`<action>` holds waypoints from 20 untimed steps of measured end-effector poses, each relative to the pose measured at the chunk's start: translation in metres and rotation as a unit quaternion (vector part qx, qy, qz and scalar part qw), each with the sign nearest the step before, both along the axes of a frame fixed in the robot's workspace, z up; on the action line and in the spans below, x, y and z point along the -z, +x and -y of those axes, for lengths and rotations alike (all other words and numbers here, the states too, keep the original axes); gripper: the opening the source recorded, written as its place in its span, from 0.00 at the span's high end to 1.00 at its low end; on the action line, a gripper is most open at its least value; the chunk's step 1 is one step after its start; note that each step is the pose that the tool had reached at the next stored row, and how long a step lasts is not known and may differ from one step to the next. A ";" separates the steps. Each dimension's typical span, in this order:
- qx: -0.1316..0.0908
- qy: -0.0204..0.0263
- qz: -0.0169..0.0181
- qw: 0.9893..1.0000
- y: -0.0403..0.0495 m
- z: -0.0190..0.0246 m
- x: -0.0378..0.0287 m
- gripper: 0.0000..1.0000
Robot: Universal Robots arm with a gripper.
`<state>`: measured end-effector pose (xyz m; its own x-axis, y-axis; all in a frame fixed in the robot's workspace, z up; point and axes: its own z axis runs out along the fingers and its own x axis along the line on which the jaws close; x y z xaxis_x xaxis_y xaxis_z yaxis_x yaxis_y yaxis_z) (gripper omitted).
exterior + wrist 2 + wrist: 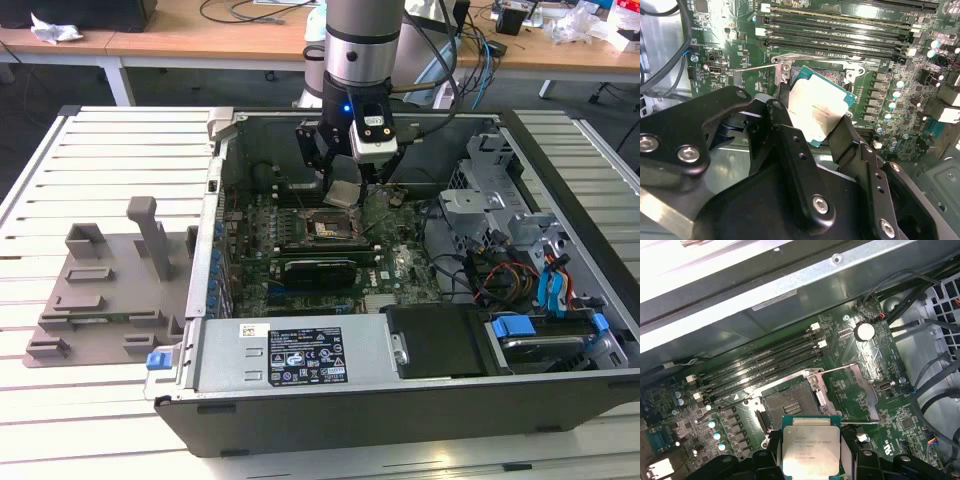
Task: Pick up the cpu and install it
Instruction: 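Place the cpu into insertion slot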
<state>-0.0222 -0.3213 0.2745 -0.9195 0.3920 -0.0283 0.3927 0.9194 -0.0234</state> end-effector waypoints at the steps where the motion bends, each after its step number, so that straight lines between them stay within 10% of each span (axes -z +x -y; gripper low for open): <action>1: 0.002 0.000 0.000 1.000 0.0000 0.0000 0.0000 0.45; 20: 0.066 -0.002 0.000 0.998 0.0000 0.0000 0.0005 0.45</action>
<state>-0.0222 -0.3213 0.2740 -0.8602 0.5090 -0.0303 0.5098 0.8599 -0.0276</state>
